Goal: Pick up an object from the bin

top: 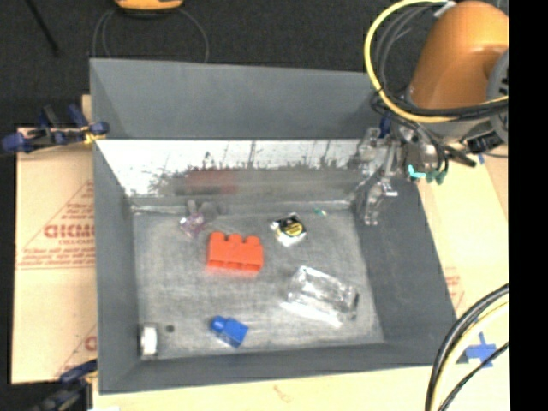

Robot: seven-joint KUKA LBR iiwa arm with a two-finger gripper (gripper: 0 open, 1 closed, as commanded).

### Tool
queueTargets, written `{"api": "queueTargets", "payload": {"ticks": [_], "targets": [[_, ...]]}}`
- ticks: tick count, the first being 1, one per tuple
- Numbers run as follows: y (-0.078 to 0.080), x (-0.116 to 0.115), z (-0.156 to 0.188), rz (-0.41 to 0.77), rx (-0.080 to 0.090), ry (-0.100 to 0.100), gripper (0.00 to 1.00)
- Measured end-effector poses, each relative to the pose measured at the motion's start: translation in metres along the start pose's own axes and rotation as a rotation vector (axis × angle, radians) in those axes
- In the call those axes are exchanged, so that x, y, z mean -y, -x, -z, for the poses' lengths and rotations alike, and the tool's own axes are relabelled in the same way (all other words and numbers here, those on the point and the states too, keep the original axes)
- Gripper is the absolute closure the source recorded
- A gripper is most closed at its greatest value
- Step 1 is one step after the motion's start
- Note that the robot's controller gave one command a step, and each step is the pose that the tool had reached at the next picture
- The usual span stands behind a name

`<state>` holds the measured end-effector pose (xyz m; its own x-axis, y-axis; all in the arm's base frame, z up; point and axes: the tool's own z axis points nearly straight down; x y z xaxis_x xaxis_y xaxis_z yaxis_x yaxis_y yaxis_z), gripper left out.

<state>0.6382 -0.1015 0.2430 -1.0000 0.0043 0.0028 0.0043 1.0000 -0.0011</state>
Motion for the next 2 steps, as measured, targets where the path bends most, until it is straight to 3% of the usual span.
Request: {"api": "queueTargets", "payload": {"ticks": [1, 2], "targets": [[-0.007, -0.003, -0.128, -0.047, -0.001, 0.003, 0.00], [0.008, -0.060, -0.129, -0.032, 0.010, 0.004, 0.00]]}}
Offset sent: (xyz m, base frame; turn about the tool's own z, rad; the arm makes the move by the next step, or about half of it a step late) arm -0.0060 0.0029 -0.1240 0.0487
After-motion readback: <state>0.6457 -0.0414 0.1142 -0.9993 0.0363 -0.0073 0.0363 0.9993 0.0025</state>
